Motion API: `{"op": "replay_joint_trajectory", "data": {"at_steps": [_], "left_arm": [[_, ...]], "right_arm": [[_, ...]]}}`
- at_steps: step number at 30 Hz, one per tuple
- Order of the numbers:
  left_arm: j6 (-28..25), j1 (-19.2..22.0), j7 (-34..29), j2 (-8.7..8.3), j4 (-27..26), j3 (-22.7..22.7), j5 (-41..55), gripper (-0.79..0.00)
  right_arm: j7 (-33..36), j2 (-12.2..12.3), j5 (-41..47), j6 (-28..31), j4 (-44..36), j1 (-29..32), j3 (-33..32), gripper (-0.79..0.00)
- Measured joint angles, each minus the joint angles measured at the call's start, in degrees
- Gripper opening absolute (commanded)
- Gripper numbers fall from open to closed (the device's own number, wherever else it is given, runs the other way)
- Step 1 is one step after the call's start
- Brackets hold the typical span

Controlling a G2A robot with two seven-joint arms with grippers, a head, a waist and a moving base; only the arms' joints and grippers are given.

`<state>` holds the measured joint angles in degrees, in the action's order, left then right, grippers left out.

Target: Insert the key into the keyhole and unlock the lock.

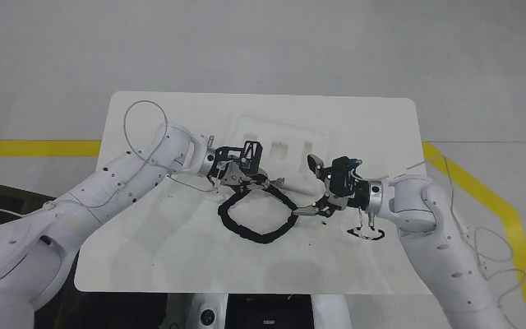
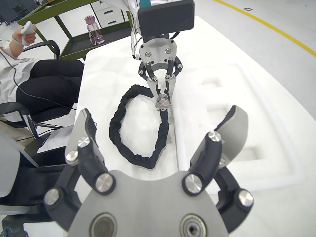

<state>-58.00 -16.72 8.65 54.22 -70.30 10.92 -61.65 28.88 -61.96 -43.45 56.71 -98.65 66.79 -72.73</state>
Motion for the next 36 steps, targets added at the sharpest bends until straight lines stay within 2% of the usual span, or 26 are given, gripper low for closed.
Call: {"op": "replay_joint_trajectory", "data": {"at_steps": [4,8,17,19,20,21,24,26,28,34,36], "left_arm": [[0.0,1.0,-0.9,-0.03,-0.5,-1.3,1.0,-0.785],[0.0,1.0,-2.6,0.11,-0.8,-1.2,2.4,-0.785],[0.0,0.2,-5.3,0.48,-1.3,-1.2,4.9,-0.785],[0.0,0.2,-5.6,0.49,-1.2,-1.2,5.2,-0.785],[0.0,0.2,-5.7,0.49,-1.1,-1.2,5.4,-0.785],[0.0,0.2,-5.8,0.48,-1.1,-1.2,5.5,-0.785],[0.0,0.2,-6.1,0.44,-1.1,-1.2,5.9,-0.785],[0.0,0.1,-6.2,0.39,-1.1,-1.2,6.1,-0.785],[0.0,0.1,-6.1,0.34,-1.1,-1.2,6.1,-0.785],[0.0,-0.4,-5.9,0.15,-1.2,-1.2,6.1,-0.785],[0.0,-0.6,-5.7,0.07,-1.2,-1.2,6.0,-0.785]], "right_arm": [[-0.2,0.2,-3.0,-0.1,-1.1,0.1,-0.2,0.0],[-2.6,0.5,-10.8,1.4,-3.0,-0.8,1.0,0.0],[-18.3,1.3,-35.6,1.3,-6.0,-1.2,6.7,0.0],[-20.2,1.4,-39.5,1.1,-5.5,-1.2,7.2,-0.025],[-21.0,1.4,-41.7,0.7,-5.3,-1.3,7.5,-0.058],[-21.6,1.4,-43.0,0.4,-5.1,-1.3,7.7,-0.126],[-23.5,1.5,-46.3,-1.0,-4.7,-1.3,8.1,-0.2],[-24.7,1.6,-47.9,-2.0,-4.6,-1.2,8.2,-0.329],[-25.7,1.7,-48.8,-2.6,-4.6,-1.1,8.3,-0.394],[-27.0,1.7,-51.1,-4.8,-4.7,-1.3,8.9,-0.406],[-26.7,1.7,-52.2,-6.0,-4.9,-1.4,9.2,-0.434]]}}
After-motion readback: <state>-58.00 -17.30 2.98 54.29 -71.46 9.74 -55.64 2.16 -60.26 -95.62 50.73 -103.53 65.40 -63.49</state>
